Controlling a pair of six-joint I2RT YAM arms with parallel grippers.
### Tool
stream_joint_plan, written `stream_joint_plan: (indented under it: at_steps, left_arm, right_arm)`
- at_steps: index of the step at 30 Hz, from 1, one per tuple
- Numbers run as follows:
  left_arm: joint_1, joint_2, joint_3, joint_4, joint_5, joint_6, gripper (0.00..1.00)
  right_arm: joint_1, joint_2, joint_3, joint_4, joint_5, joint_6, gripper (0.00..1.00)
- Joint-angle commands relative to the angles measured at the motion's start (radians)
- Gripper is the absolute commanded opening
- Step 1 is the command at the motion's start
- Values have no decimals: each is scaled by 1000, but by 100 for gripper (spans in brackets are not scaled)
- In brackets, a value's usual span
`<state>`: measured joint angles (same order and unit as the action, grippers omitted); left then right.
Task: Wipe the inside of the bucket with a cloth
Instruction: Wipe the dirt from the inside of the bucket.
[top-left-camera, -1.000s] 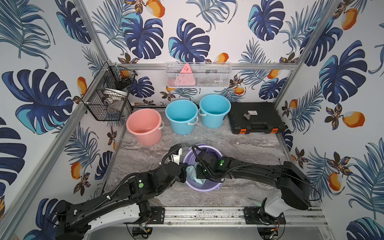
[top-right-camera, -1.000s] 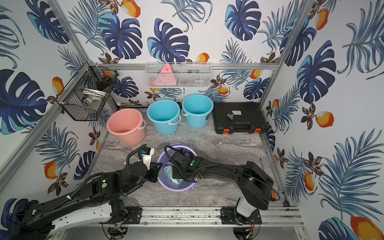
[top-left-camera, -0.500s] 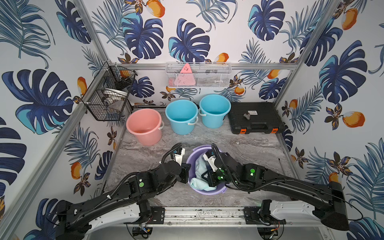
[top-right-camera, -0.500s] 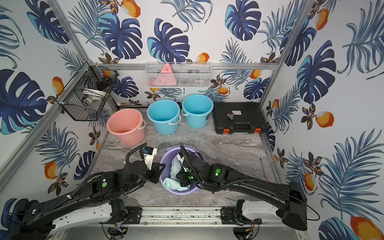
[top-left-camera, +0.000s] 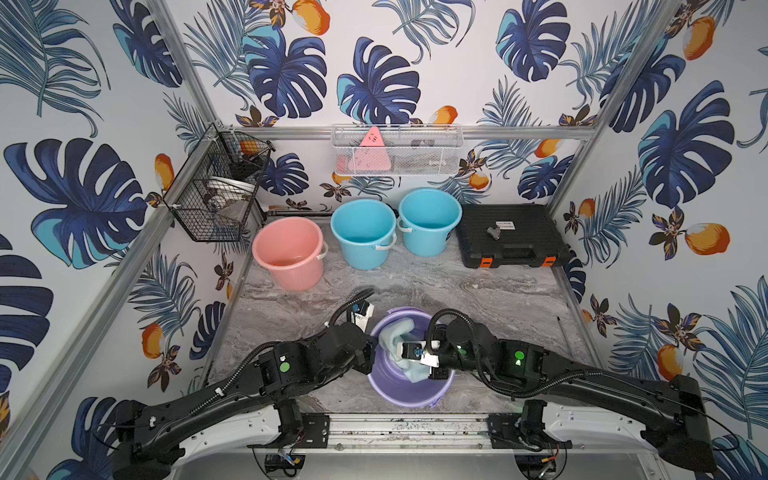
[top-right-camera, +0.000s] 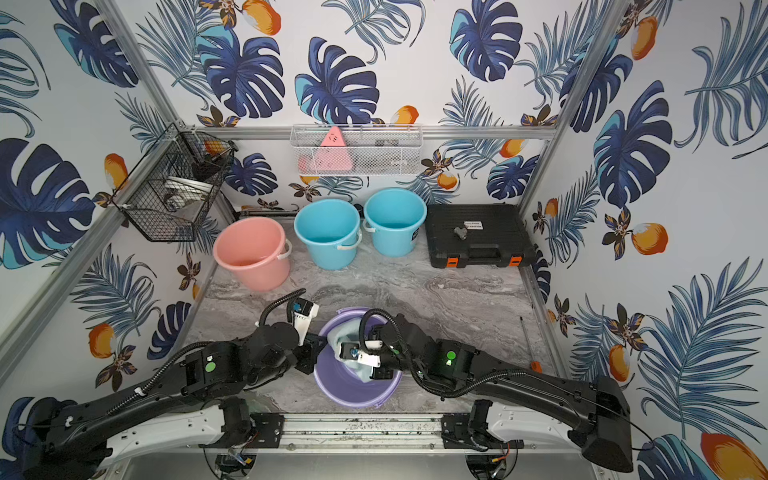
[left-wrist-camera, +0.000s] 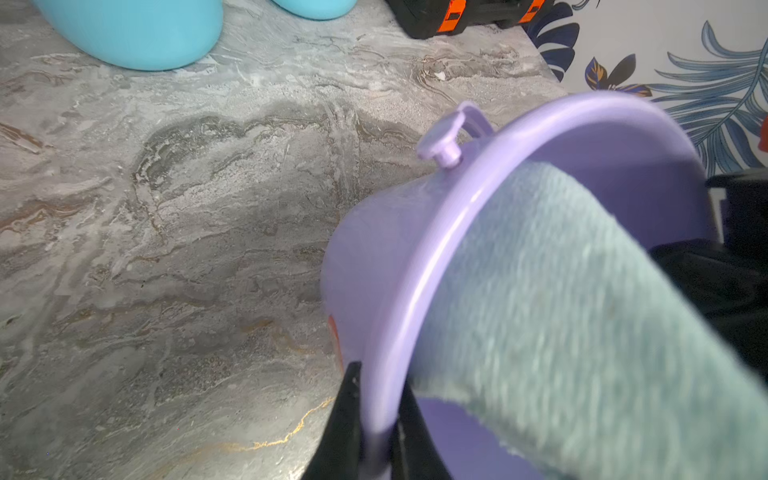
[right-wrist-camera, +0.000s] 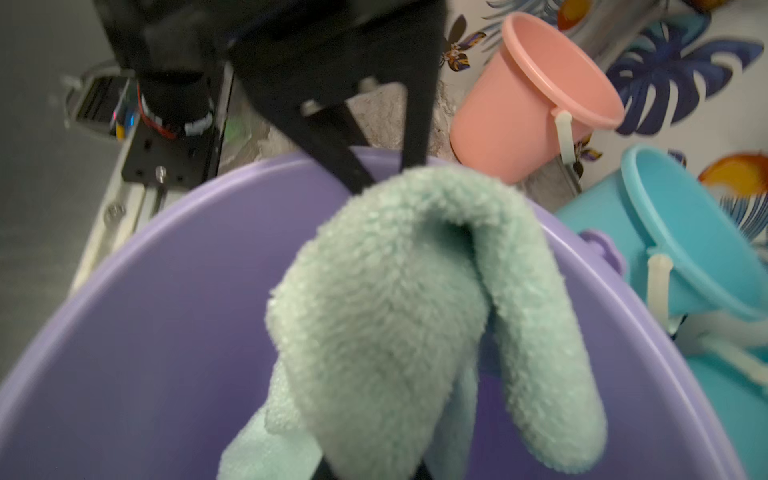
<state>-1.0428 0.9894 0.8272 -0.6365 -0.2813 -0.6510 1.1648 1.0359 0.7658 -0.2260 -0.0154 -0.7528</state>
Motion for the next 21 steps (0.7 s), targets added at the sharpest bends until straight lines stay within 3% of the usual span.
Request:
stream_joint_plan:
  at_steps: [1, 9, 14, 21]
  left_arm:
    - [1, 2, 15, 29, 28, 29, 0]
    - [1, 9, 18, 15, 54, 42, 0]
    - [1, 3, 12, 21, 63, 45, 0]
    - [1, 2, 10, 30, 77, 53, 0]
  right_arm:
    - [4, 9, -23, 60, 46, -507, 0]
    - [4, 93, 27, 205, 94, -826, 0]
    - [4, 164, 64, 283, 140, -870, 0]
    - [-2, 263, 70, 225, 82, -854, 0]
